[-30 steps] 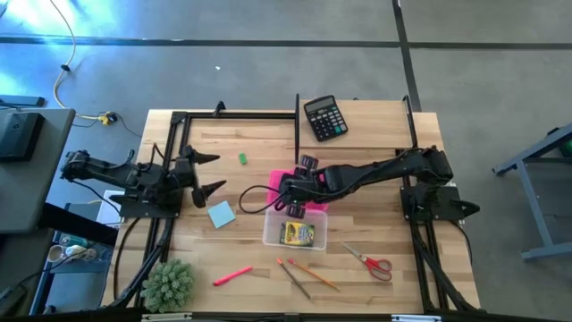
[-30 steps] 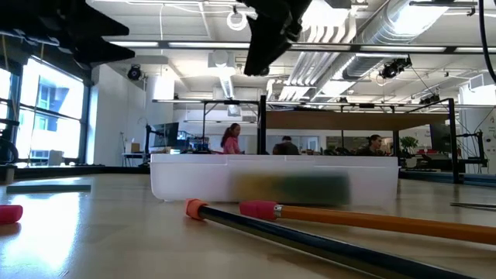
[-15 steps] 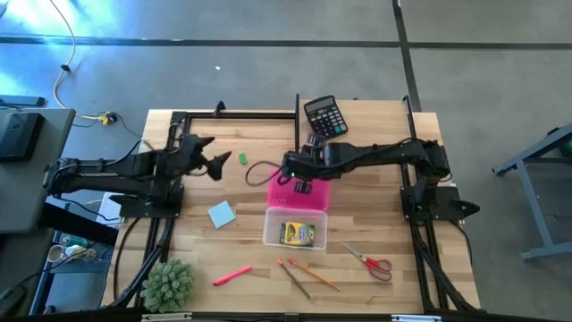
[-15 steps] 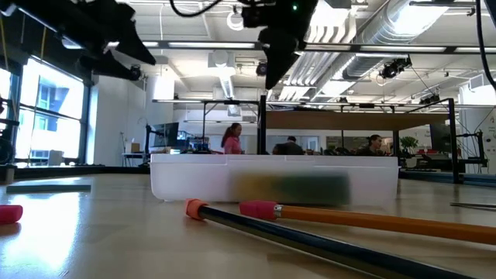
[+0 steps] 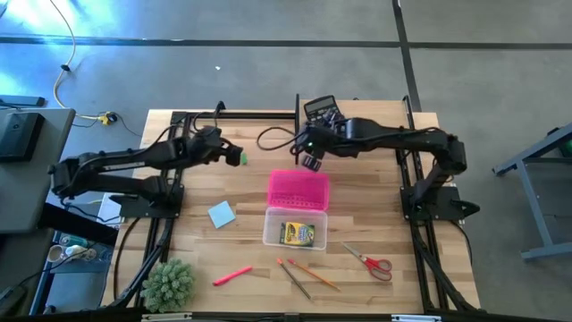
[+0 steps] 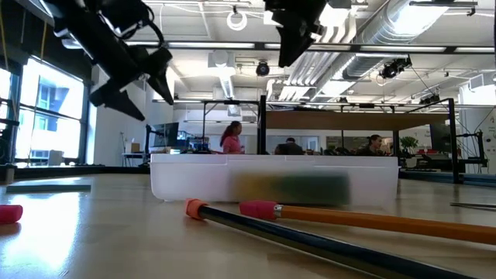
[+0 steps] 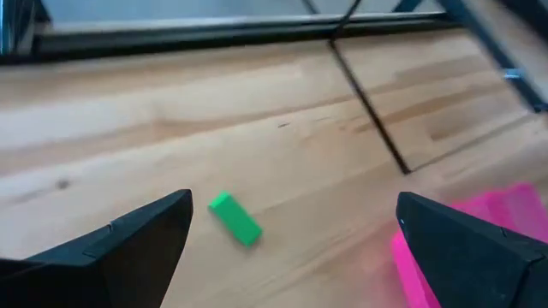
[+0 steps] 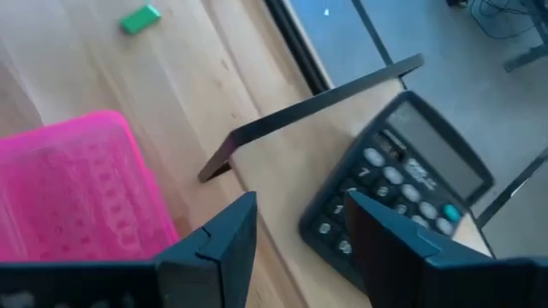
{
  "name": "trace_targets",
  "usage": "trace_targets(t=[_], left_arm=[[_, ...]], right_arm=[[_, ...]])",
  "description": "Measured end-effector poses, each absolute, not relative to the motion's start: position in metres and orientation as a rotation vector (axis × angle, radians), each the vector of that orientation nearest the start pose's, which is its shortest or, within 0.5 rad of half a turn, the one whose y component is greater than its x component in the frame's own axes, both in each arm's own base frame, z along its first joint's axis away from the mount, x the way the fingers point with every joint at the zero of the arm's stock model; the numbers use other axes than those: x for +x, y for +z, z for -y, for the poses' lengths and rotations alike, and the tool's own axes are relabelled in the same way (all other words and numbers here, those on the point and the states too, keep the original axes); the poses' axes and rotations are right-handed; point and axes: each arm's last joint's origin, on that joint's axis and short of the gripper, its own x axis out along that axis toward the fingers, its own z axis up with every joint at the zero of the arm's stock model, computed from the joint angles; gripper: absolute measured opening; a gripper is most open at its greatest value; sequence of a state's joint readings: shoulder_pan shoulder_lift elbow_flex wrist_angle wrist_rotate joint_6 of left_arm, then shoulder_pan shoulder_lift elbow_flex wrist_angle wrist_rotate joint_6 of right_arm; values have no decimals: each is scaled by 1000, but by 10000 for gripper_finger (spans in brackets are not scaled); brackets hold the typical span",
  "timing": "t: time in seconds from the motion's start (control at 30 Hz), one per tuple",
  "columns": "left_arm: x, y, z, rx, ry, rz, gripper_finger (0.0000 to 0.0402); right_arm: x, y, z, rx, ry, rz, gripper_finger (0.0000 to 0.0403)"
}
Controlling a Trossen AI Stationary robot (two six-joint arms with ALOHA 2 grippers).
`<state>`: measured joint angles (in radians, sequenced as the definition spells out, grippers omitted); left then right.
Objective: Pack school essentials
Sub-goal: Put the green eraser into the pink supply box
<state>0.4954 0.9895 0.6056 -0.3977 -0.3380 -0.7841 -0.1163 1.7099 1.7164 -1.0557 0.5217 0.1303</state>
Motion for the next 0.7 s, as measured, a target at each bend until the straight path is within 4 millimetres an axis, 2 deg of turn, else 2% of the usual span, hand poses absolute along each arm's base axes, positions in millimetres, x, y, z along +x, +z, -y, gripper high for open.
trace_targets(t=[0.23,0.4,0.53,0.7], left_arm=[[176,199,-116,-829,1135,-496,400],[188,186,-122,-873,1123,-510,400],[193,175,-124,-974,1145,-514,400],[198,173,-127,-1037,1151,-514,400]], right_arm=[[333,359,54,-91,-645,-966,167],[329,359,53,-98,-642,-992,167],[326,358,52,-106,-640,-1027,167],[326,357,52,-107,-639,-1035,167]])
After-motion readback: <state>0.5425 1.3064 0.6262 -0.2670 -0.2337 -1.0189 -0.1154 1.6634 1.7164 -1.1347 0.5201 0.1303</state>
